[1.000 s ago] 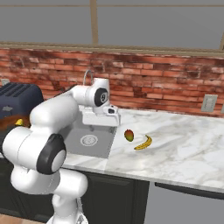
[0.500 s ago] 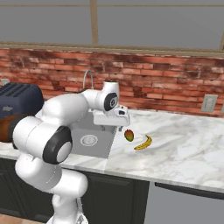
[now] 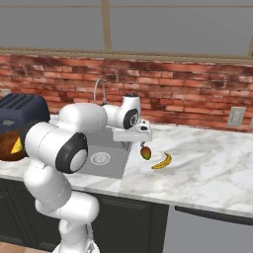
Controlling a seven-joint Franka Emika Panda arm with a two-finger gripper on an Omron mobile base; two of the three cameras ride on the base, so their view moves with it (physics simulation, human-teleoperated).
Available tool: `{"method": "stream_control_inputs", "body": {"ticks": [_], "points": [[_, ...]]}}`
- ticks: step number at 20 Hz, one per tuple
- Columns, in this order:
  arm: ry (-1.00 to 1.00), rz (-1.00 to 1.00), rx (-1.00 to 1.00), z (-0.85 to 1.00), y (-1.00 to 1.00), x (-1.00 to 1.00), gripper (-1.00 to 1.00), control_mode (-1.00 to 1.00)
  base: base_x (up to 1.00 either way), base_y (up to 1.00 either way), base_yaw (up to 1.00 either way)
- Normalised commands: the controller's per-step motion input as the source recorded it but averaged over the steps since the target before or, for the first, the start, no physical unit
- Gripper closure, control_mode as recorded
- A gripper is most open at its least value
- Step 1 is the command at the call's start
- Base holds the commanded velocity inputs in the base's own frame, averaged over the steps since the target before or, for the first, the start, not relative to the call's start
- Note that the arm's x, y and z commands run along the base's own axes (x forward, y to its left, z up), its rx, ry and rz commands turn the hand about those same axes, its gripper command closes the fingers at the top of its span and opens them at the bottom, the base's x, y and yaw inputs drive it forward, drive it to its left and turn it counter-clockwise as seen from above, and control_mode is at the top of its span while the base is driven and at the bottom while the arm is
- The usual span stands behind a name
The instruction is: There is a mixed pile of frozen fruits and vegetables on the counter. Locate all the frozen vegetables and place the items in a bowl on the counter. Take all the frozen fruits and defrost them in a running sink.
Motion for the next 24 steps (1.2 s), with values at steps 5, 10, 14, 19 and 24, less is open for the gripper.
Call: {"method": "stream_control_inputs", "body": {"ticks": [5,10,14,19,24], "points": [[0.01,0.02,0.0,-0.09,-0.26,0.24,-1.0,-1.0,0.0,0.0,0.0],[0.04,0.0,0.0,-0.16,-0.21,0.15,-1.0,-1.0,0.0,0.0,0.0],[0.05,0.0,0.0,-0.17,-0.12,0.21,-1.0,-1.0,0.0,0.0,0.0],[0.05,0.0,0.0,-0.18,-0.19,0.27,-1.0,-1.0,0.0,0.0,0.0],[0.05,0.0,0.0,-0.18,-0.18,0.28,-1.0,-1.0,0.0,0.0,0.0]]}}
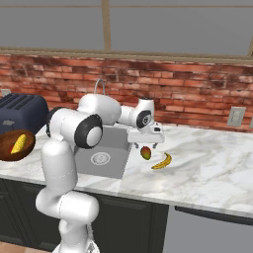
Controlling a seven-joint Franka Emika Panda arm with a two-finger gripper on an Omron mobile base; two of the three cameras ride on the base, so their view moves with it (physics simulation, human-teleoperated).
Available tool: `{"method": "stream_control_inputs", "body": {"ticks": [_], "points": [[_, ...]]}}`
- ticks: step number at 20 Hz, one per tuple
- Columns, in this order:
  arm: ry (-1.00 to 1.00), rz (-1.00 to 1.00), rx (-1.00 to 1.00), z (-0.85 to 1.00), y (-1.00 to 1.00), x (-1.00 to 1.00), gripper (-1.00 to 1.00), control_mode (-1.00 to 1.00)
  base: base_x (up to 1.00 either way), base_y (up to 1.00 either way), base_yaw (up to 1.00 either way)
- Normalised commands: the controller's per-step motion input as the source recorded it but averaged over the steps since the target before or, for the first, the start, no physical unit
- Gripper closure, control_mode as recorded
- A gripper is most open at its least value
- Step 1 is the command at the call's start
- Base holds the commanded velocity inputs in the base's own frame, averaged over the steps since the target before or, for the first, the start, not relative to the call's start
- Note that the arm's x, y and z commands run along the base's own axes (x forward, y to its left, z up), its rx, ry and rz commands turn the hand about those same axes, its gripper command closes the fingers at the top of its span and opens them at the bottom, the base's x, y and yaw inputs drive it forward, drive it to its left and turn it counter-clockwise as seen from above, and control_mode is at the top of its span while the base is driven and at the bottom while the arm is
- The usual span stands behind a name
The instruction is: There is a mixed pile of frozen fruits and vegetables on the counter. Locate all the frozen vegetables and place the items in a bowl on the counter. Take all the frozen fruits and defrost them in a running sink.
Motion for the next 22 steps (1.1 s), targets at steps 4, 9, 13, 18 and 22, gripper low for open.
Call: {"method": "stream_control_inputs", "body": {"ticks": [4,9,13,18,22], "points": [[0.04,0.0,0.0,-0.18,-0.03,0.12,-1.0,-1.0,0.0,0.0,0.0],[0.02,0.0,-0.01,-0.13,0.09,-0.06,-1.0,-1.0,0.0,0.0,0.0],[0.0,0.0,0.02,-0.1,-0.13,0.01,-1.0,-1.0,0.0,0.0,0.0],[0.03,-0.01,0.01,-0.15,-0.01,0.01,-1.0,-1.0,0.0,0.0,0.0],[0.06,-0.01,0.0,-0.18,0.02,-0.01,-1.0,-1.0,0.0,0.0,0.0]]}}
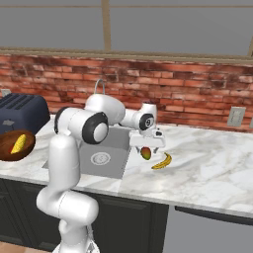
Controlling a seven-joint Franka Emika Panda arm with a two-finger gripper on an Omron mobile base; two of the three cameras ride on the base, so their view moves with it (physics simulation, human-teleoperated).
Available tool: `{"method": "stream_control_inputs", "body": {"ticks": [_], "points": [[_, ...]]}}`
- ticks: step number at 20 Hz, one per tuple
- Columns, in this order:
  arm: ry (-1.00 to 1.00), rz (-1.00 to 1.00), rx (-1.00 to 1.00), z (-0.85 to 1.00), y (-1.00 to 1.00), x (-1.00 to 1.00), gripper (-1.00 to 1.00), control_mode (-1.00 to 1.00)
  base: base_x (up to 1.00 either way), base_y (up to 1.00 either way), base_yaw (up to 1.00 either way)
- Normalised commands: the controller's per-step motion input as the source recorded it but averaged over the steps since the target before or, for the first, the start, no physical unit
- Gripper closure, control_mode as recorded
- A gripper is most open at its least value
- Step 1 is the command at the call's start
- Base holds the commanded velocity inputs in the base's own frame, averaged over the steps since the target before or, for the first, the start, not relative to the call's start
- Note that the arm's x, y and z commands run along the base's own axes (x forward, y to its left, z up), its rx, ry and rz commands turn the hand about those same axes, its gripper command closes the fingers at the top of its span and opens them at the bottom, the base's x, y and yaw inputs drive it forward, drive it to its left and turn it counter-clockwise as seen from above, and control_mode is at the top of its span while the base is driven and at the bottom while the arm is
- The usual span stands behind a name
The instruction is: There is a mixed pile of frozen fruits and vegetables on the counter. Locate all the frozen vegetables and place the items in a bowl on the counter. Take all the frozen fruits and defrost them in a running sink.
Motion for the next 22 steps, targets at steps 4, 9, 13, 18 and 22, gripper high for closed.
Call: {"method": "stream_control_inputs", "body": {"ticks": [4,9,13,18,22], "points": [[0.04,0.0,0.0,-0.16,0.0,0.0,1.0,-1.0,0.0,0.0,0.0],[-0.04,0.02,-0.02,0.09,0.12,0.0,1.0,-1.0,0.0,0.0,0.0],[-0.03,0.0,-0.04,0.36,0.49,0.0,1.0,-1.0,0.0,0.0,0.0],[-0.05,0.0,0.01,0.22,0.41,-0.08,1.0,-1.0,0.0,0.0,0.0],[-0.01,0.01,0.0,0.02,0.49,-0.27,1.0,-1.0,0.0,0.0,0.0]]}}
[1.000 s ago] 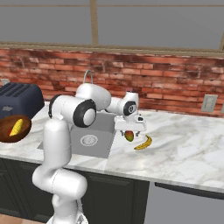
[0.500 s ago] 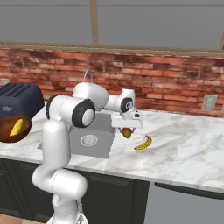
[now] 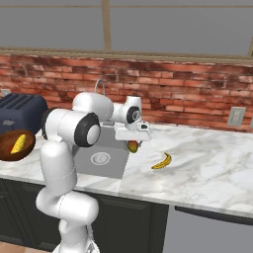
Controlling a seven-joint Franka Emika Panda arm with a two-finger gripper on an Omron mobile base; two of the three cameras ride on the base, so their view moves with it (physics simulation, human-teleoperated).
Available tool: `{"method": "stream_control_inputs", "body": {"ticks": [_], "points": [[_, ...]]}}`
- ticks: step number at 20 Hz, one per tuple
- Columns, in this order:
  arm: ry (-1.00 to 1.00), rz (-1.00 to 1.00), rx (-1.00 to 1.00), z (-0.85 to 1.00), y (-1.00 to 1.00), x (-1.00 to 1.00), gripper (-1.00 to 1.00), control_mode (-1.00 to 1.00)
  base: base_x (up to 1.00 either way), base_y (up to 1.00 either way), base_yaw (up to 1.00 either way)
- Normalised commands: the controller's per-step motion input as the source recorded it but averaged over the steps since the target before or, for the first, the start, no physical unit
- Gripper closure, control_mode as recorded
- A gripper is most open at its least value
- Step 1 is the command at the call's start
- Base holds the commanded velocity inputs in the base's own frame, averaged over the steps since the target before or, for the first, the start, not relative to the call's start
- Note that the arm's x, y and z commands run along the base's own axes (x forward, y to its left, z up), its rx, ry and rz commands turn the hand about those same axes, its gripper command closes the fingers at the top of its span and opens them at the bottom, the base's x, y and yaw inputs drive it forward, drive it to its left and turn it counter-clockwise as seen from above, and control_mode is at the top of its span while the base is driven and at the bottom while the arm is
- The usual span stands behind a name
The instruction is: There is a mixed pile of frozen fruits and vegetables on the counter. Locate all the frozen vegetables and place the items in a bowl on the counter. Take all the frozen fruits and defrost them in a running sink.
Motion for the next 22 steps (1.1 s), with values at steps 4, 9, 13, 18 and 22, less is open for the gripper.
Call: {"method": "stream_control_inputs", "body": {"ticks": [4,9,13,18,22], "points": [[-0.01,0.03,-0.03,0.0,0.6,-0.22,1.0,-1.0,0.0,0.0,0.0],[-0.03,0.03,-0.02,0.03,0.61,-0.13,1.0,-1.0,0.0,0.0,0.0],[-0.05,0.0,0.0,-0.05,0.48,-0.14,1.0,-1.0,0.0,0.0,0.0],[-0.02,0.0,0.01,-0.2,0.42,-0.07,1.0,-1.0,0.0,0.0,0.0],[0.01,-0.01,0.01,-0.28,0.22,0.03,1.0,-1.0,0.0,0.0,0.0]]}}
